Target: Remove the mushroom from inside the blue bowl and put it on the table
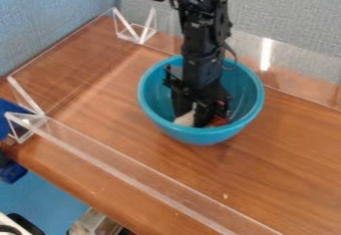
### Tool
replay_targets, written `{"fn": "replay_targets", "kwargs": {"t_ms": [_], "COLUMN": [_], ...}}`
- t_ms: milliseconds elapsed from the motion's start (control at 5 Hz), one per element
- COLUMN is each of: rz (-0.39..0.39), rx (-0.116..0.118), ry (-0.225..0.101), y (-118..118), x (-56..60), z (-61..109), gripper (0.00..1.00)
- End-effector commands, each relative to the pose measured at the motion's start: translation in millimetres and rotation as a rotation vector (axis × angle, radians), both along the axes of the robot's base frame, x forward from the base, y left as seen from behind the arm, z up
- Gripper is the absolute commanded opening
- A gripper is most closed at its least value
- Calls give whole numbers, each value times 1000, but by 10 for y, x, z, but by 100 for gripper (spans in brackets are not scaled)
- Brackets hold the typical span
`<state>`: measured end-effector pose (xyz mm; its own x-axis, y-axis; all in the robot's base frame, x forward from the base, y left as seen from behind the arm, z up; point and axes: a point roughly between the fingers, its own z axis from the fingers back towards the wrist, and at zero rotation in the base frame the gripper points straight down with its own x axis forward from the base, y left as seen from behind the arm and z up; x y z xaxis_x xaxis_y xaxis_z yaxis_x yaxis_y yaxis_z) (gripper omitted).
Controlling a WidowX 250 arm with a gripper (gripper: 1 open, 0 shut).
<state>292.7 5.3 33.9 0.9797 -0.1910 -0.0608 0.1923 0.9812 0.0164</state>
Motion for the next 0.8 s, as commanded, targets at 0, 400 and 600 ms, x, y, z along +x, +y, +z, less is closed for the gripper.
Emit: {"fn": "replay_targets", "kwargs": {"t_ms": [0, 400, 600], "rz": [-12, -35, -48], "rx": [6, 7, 7], "ry": [-24, -23, -22], "y": [-7, -63, -94], "x": [-5, -23, -33], "z": [91, 81, 74], "gripper": [0, 0, 0]}}
